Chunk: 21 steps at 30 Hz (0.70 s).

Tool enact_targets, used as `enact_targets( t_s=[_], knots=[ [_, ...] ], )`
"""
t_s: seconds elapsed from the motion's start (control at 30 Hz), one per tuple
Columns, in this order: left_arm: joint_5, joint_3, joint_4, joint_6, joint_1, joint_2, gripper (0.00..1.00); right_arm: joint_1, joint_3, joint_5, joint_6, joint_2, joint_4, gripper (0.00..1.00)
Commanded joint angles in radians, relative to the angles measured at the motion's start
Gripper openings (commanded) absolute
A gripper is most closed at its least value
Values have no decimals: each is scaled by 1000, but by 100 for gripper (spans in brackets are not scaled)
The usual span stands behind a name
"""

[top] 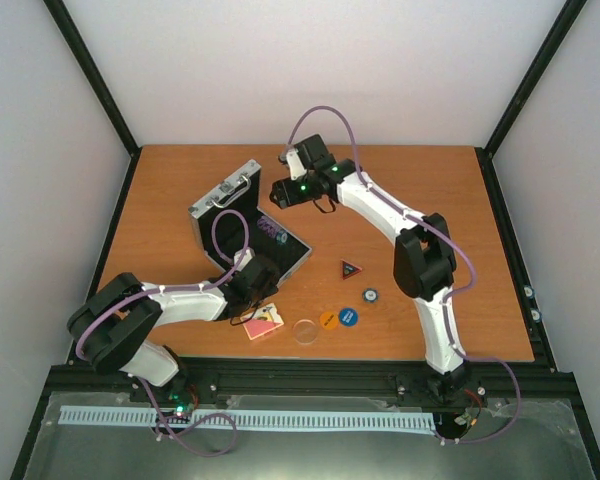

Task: Pack up texas hold em set

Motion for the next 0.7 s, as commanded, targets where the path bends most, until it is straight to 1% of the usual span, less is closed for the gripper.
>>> enact_targets(
  t_s=[0.0, 0.13, 0.43, 0.57, 0.67],
  knots=[
    [63, -66, -219, -3, -5, 78, 1, 2, -26, -4, 0, -100, 66, 72],
    [64, -65, -217, -2, -4, 83, 1, 3, -14, -19, 3, -118, 83, 71],
    [65, -67, -215, -1, -5, 80, 1, 3, 131, -63, 12, -21, 30, 71],
    [64, -66, -214, 1, -4, 85, 1, 5, 183, -87, 29, 11, 50, 71],
    [66, -64, -212, 3, -4, 86, 1, 7, 288, -92, 36, 68, 27, 71]
  ],
)
